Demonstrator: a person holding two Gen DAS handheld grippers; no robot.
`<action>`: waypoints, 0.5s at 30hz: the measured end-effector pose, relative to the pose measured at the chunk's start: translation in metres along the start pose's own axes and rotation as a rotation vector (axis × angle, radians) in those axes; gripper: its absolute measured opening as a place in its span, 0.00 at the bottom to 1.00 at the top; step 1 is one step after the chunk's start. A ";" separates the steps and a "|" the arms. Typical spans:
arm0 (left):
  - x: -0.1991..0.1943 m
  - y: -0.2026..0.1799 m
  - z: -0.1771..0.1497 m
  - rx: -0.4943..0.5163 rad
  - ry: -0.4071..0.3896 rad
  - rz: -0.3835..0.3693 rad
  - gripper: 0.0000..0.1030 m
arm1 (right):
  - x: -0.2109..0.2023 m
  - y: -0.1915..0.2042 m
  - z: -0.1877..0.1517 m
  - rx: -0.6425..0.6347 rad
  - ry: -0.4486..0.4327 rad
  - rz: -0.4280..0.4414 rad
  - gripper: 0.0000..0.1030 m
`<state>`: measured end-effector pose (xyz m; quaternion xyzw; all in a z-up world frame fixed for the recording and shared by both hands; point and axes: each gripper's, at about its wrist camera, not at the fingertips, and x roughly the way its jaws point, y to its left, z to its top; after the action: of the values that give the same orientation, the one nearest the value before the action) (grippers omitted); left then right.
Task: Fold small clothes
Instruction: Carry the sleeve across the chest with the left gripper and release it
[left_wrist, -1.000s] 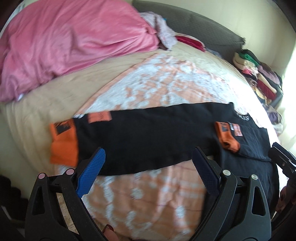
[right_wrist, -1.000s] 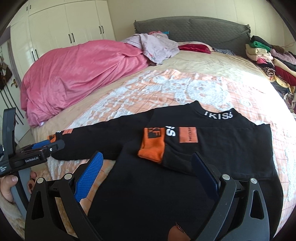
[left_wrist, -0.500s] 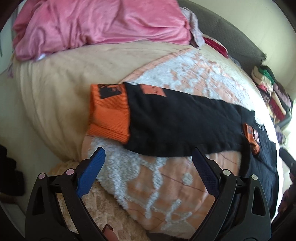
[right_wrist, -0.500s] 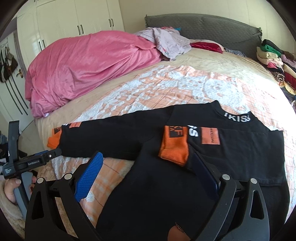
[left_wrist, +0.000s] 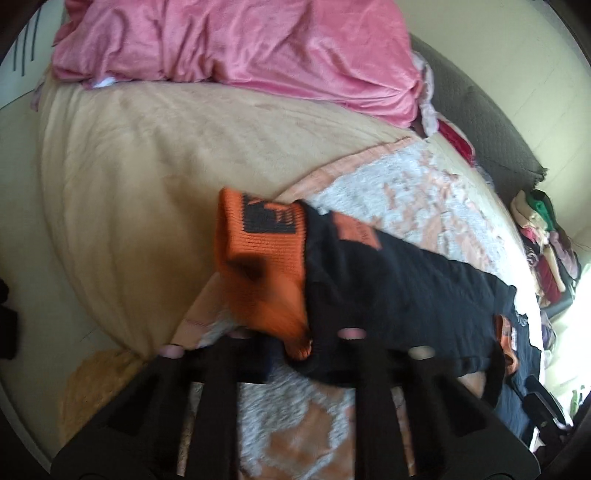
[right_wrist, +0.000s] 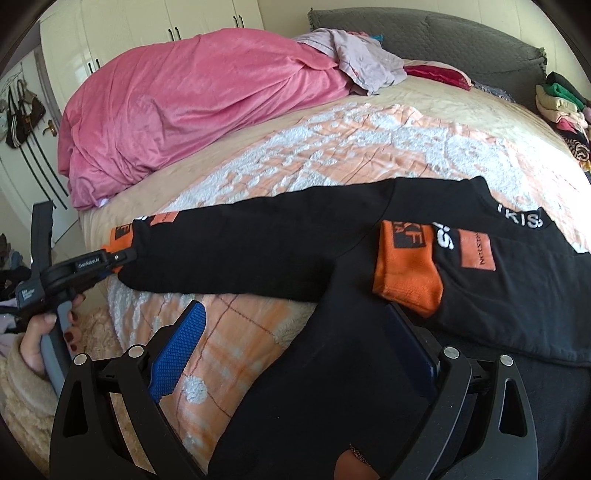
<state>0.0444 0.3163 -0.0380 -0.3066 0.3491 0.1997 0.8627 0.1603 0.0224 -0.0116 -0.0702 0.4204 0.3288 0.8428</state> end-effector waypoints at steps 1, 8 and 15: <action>-0.002 -0.005 0.001 0.026 -0.011 0.003 0.04 | 0.000 -0.001 -0.001 0.005 0.001 0.000 0.92; -0.025 -0.051 0.016 0.124 -0.067 -0.091 0.04 | -0.014 -0.022 -0.006 0.071 -0.034 -0.007 0.92; -0.034 -0.106 0.018 0.195 -0.083 -0.171 0.04 | -0.041 -0.056 -0.011 0.152 -0.087 -0.042 0.92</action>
<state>0.0895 0.2469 0.0380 -0.2414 0.3033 0.1030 0.9160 0.1691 -0.0454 0.0034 -0.0006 0.4055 0.2809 0.8699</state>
